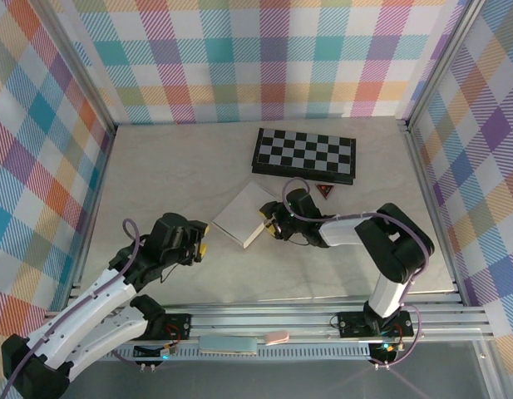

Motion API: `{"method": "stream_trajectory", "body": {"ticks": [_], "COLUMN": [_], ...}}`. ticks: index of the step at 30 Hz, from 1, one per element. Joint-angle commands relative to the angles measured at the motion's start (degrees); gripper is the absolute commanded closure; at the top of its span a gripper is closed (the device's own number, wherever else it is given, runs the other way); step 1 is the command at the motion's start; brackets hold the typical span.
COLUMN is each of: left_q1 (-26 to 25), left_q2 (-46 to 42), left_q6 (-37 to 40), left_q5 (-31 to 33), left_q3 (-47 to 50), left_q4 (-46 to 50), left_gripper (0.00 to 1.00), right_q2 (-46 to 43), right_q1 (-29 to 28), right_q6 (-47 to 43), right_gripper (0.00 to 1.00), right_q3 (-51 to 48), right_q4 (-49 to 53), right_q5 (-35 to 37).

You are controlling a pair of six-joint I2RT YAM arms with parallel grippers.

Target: Fold the paper box

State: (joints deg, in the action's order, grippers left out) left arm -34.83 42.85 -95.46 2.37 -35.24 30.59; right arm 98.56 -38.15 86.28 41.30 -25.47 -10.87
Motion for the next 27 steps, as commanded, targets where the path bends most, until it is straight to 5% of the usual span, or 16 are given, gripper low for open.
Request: {"method": "stream_trajectory", "body": {"ticks": [1,4,5,6,12,16,20,22,24,27], "left_q1": [2.21,4.66,5.9,6.92,12.26,12.42,12.86,14.29,16.28,21.47], "left_q2": [1.95,5.06,6.03,6.84,9.41,11.48,12.04,12.2,13.48,17.85], "left_q6": [8.51,15.96,19.79,22.98,45.84,56.5,73.41,85.41,89.19,91.2], "left_q5": [-2.54,-4.35,-5.07,-5.21,4.86,22.59,32.11,27.01,24.85,19.4], "left_q3": [-3.93,-7.25,-8.54,-9.76,-18.81,-22.37,-15.34,-8.79,-4.47,-1.52], "left_q4": [1.54,1.58,1.15,1.59,5.17,8.66,-0.93,-11.64,-17.13,-19.3], "left_gripper": [0.49,0.46,0.05,0.0,0.0,0.0,0.0,0.0,0.0,0.0], "right_q2": [-7.42,-12.66,-15.01,-16.75,-30.21,-34.91,-44.56,-49.44,-51.78,-47.32], "right_q1": [0.75,2.5,3.54,4.72,11.29,14.04,20.8,21.27,21.54,24.56], "right_q6": [-5.31,-10.92,-13.85,-16.82,-41.59,-46.75,-63.55,-74.68,-84.4,-86.29], "right_gripper": [0.4,0.32,0.07,0.01,0.01,0.01,0.01,0.01,0.01,0.01], "right_q3": [0.69,4.58,6.33,7.63,18.32,22.38,8.87,-3.29,-11.28,-14.27], "right_q4": [6.62,18.82,23.77,27.52,56.43,70.98,54.64,39.84,25.1,22.58], "right_q5": [2.62,4.03,4.52,4.96,17.93,40.57,42.8,44.65,43.52,37.84]}}
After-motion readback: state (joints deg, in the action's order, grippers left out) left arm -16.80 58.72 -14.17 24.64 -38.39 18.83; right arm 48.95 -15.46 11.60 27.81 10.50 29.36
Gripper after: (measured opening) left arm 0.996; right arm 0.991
